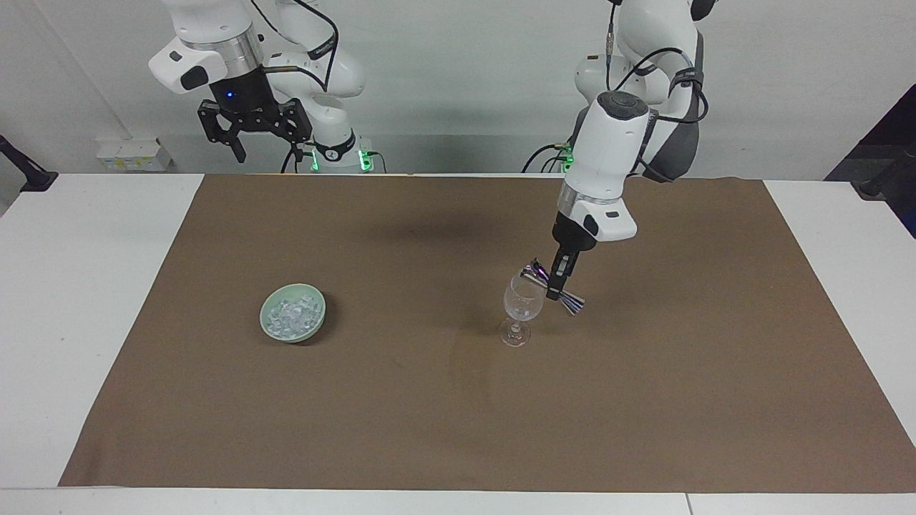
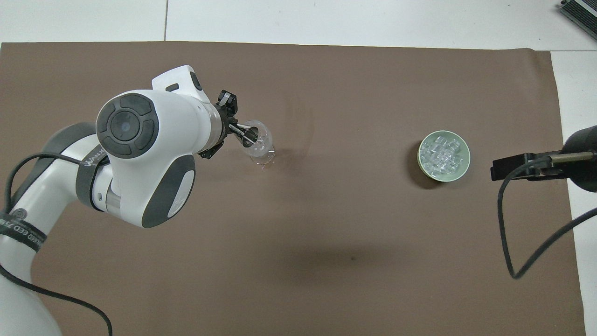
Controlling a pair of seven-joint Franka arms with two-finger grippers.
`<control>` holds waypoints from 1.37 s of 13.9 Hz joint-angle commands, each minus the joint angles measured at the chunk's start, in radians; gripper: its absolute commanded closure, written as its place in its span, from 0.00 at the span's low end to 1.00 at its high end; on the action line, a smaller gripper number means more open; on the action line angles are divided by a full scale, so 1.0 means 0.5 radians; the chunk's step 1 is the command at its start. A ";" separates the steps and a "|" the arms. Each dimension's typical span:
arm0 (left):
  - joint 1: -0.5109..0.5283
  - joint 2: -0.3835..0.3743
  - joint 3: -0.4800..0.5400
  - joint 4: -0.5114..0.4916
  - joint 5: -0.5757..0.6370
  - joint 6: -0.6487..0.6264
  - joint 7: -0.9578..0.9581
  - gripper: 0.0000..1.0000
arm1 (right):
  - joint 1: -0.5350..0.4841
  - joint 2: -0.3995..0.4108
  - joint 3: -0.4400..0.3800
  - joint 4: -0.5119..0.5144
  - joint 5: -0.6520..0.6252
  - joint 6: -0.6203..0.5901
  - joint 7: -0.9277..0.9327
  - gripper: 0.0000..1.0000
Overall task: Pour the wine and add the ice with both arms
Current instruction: 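Tilt the metal cup with the left gripper to pour into the clear cup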
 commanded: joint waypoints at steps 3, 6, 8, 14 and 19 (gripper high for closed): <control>-0.029 -0.005 0.035 -0.022 0.144 0.098 -0.009 1.00 | -0.041 -0.010 0.019 -0.007 0.040 0.001 -0.042 0.00; -0.032 -0.005 0.035 -0.025 0.175 0.095 -0.009 1.00 | -0.044 -0.010 0.019 -0.007 0.040 0.001 -0.042 0.00; -0.038 -0.005 0.035 -0.025 0.184 0.095 -0.009 1.00 | -0.044 -0.010 0.019 -0.007 0.040 0.001 -0.042 0.00; -0.042 -0.005 0.035 -0.025 0.261 0.092 -0.009 1.00 | -0.041 -0.010 0.019 -0.007 0.040 0.001 -0.042 0.00; -0.054 -0.005 0.038 -0.028 0.264 0.086 -0.012 1.00 | -0.041 -0.010 0.019 -0.007 0.040 0.001 -0.042 0.00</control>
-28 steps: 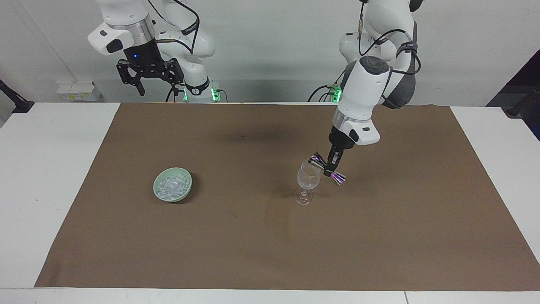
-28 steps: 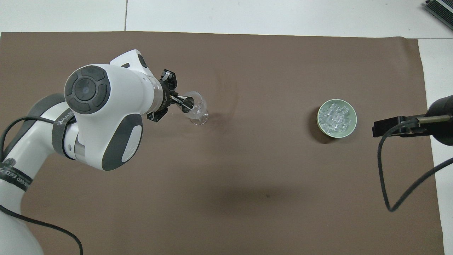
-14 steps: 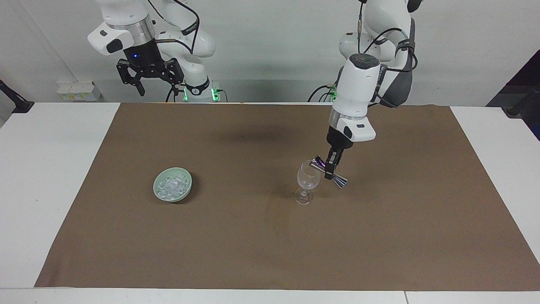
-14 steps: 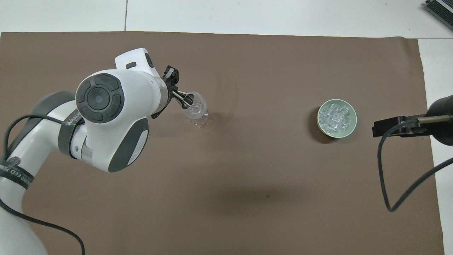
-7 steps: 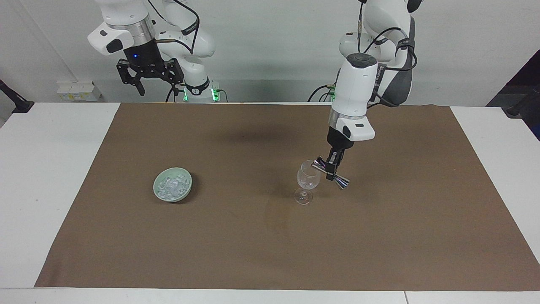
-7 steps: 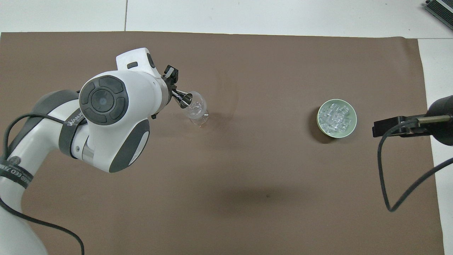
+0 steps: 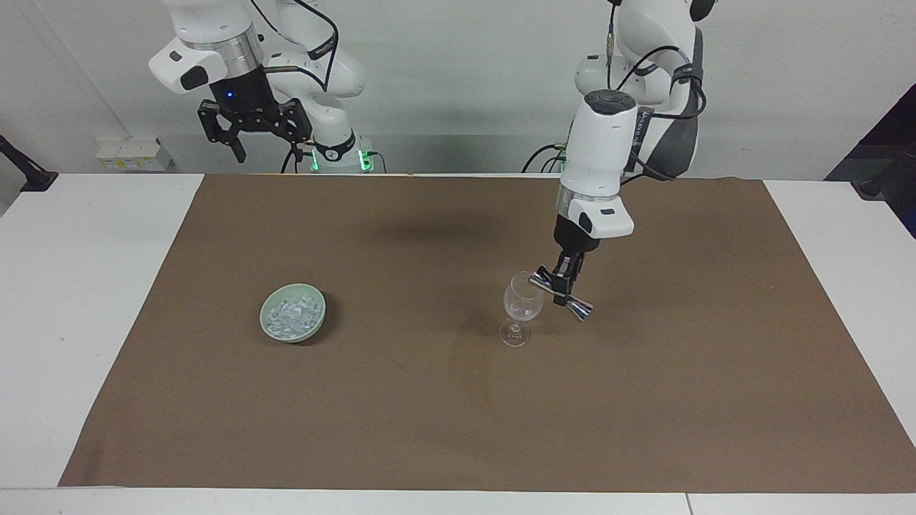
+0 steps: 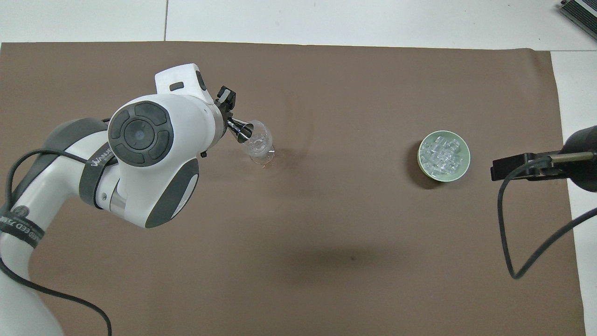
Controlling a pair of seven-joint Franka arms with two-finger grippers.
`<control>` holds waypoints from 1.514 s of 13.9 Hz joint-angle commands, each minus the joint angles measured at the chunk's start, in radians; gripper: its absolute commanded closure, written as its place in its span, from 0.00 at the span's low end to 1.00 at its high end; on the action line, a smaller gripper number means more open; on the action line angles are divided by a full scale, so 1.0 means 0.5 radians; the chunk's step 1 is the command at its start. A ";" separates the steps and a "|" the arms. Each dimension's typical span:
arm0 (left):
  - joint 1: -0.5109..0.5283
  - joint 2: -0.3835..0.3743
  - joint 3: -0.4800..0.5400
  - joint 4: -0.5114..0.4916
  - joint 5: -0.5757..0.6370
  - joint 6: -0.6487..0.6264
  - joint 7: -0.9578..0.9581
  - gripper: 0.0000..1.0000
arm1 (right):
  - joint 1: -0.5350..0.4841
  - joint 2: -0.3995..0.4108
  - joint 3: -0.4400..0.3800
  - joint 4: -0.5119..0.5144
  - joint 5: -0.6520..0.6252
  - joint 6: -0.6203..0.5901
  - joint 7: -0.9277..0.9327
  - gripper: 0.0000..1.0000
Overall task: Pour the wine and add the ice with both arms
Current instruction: 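Tilt the metal cup with the left gripper to pour into the clear cup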
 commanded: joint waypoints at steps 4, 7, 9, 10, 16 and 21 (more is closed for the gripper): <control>-0.068 -0.012 0.034 -0.025 0.109 0.028 -0.021 1.00 | -0.041 -0.010 0.019 -0.007 0.040 0.001 -0.042 0.00; -0.080 0.001 0.034 -0.006 0.139 0.040 -0.022 1.00 | -0.041 -0.010 0.019 -0.007 0.040 0.001 -0.042 0.00; -0.083 0.004 0.034 -0.006 0.167 0.040 -0.021 1.00 | -0.041 -0.010 0.019 -0.007 0.040 0.001 -0.042 0.00; -0.083 0.004 0.034 -0.006 0.167 0.031 -0.021 1.00 | -0.041 -0.010 0.019 -0.007 0.040 0.001 -0.042 0.00; -0.105 0.004 0.035 -0.006 0.234 0.013 -0.025 1.00 | -0.041 -0.010 0.019 -0.007 0.040 0.001 -0.042 0.00; -0.111 0.004 0.038 0.006 0.259 -0.009 -0.025 1.00 | -0.041 -0.010 0.019 -0.007 0.040 0.001 -0.042 0.00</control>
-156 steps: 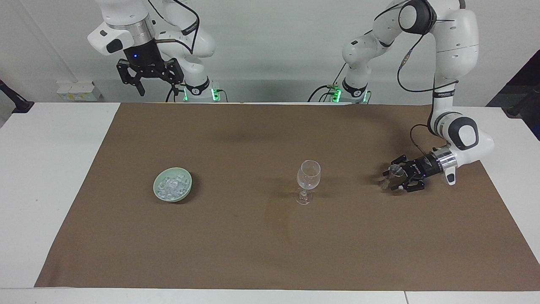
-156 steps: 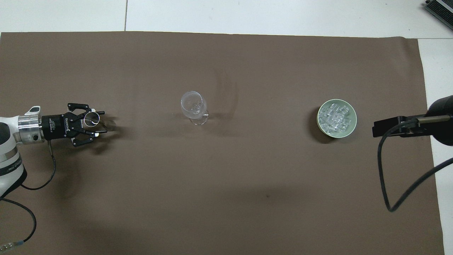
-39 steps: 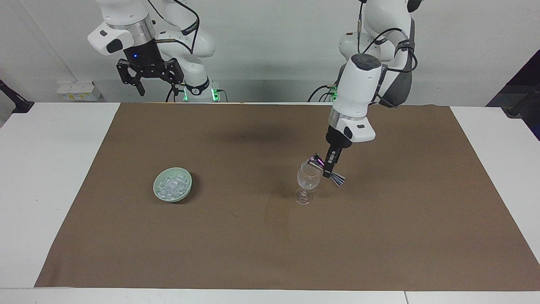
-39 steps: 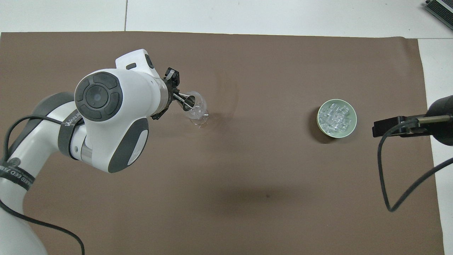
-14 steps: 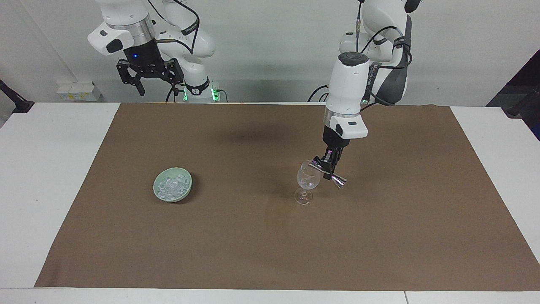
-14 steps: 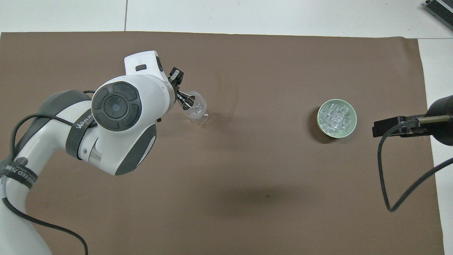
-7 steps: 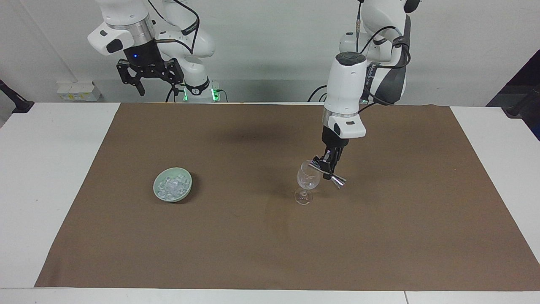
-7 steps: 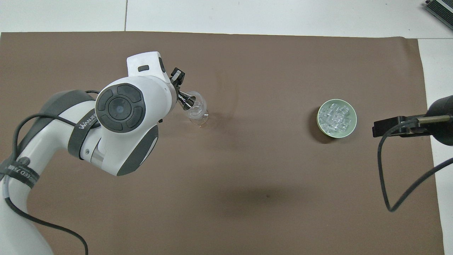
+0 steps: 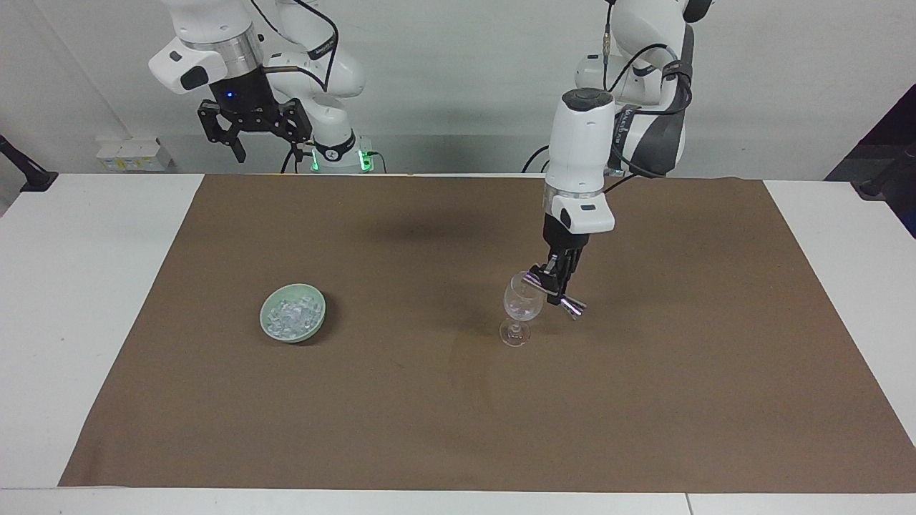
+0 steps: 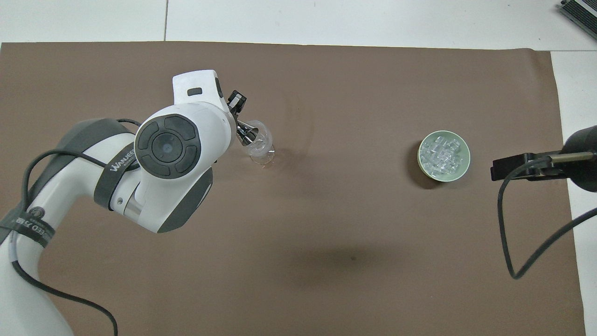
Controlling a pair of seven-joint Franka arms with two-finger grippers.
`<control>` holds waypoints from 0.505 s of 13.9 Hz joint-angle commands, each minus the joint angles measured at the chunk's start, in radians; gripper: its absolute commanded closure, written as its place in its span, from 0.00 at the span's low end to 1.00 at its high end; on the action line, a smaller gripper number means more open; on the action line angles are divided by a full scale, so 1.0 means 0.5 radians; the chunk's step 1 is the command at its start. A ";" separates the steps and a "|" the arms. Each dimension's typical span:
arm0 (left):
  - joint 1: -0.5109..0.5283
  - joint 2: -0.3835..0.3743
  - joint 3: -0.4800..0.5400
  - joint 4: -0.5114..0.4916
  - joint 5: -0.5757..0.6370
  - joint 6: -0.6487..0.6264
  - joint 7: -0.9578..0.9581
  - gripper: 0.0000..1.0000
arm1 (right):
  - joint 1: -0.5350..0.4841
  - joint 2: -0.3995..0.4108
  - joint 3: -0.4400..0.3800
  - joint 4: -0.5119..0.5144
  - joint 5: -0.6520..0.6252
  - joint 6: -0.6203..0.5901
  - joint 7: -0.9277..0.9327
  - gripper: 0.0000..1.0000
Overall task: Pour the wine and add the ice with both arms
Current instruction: 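Tilt the metal cup with the left gripper to pour into the clear cup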
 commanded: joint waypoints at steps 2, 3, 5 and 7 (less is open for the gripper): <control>-0.048 -0.007 0.039 0.005 0.053 -0.013 -0.024 1.00 | -0.041 -0.010 0.019 -0.007 0.040 0.001 -0.042 0.00; -0.048 -0.007 0.039 0.009 0.053 -0.016 -0.024 1.00 | -0.041 -0.010 0.019 -0.007 0.040 0.001 -0.042 0.00; -0.048 -0.010 0.039 0.021 0.062 -0.053 -0.027 1.00 | -0.041 -0.010 0.019 -0.007 0.040 0.001 -0.042 0.00; -0.048 -0.010 0.039 0.021 0.078 -0.056 -0.027 1.00 | -0.041 -0.010 0.019 -0.007 0.040 0.001 -0.042 0.00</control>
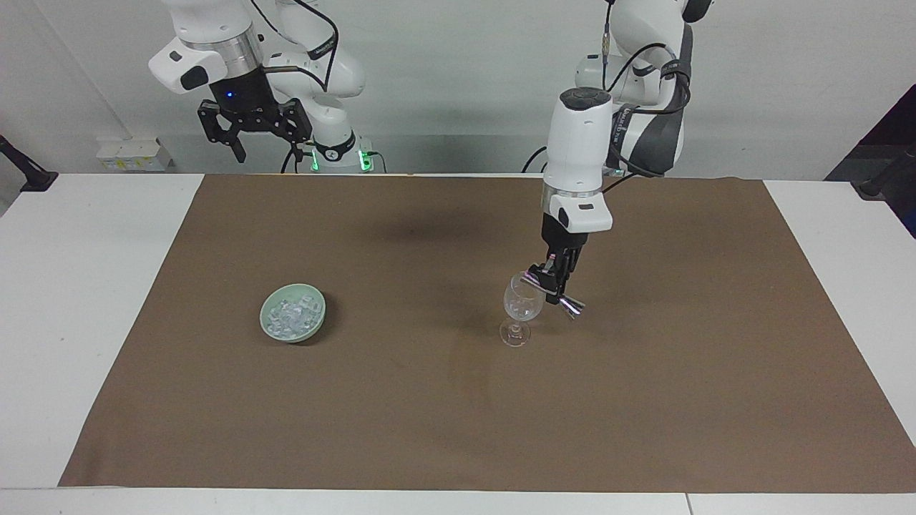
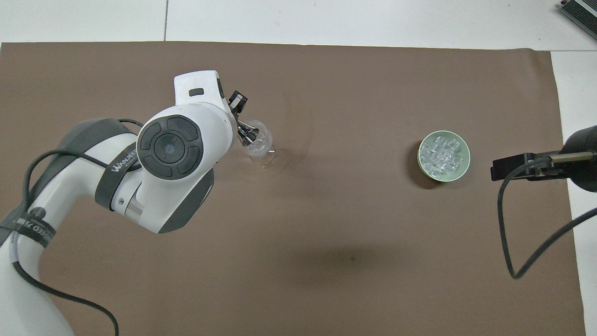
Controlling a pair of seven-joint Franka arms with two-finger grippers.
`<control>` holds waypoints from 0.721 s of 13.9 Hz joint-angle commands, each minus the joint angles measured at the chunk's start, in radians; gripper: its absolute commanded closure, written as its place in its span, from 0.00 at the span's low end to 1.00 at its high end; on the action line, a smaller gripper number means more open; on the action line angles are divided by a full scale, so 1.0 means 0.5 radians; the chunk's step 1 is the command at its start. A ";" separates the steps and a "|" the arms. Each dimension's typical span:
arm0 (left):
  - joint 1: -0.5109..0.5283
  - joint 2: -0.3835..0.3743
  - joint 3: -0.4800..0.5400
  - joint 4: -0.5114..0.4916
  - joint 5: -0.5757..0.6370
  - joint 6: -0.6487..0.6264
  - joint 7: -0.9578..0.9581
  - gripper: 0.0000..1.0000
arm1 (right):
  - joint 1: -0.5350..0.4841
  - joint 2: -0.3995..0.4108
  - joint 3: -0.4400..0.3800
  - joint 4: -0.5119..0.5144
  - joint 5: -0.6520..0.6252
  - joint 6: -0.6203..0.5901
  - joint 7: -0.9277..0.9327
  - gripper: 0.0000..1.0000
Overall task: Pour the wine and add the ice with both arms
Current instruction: 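Tilt the metal cup with the left gripper to pour into the clear cup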
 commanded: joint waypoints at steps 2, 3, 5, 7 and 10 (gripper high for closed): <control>-0.041 -0.016 0.035 0.026 0.058 -0.060 -0.027 1.00 | -0.041 -0.010 0.019 -0.007 0.040 0.001 -0.042 0.00; -0.041 -0.016 0.035 0.042 0.058 -0.075 -0.027 1.00 | -0.041 -0.010 0.019 -0.007 0.040 0.001 -0.042 0.00; -0.056 -0.013 0.035 0.057 0.058 -0.093 -0.030 1.00 | -0.044 -0.010 0.019 -0.007 0.040 0.001 -0.042 0.00; -0.065 -0.013 0.035 0.057 0.080 -0.103 -0.027 1.00 | -0.041 -0.010 0.019 -0.007 0.040 0.001 -0.042 0.00; -0.065 -0.010 0.035 0.063 0.117 -0.100 -0.027 1.00 | -0.041 -0.010 0.019 -0.007 0.040 0.001 -0.042 0.00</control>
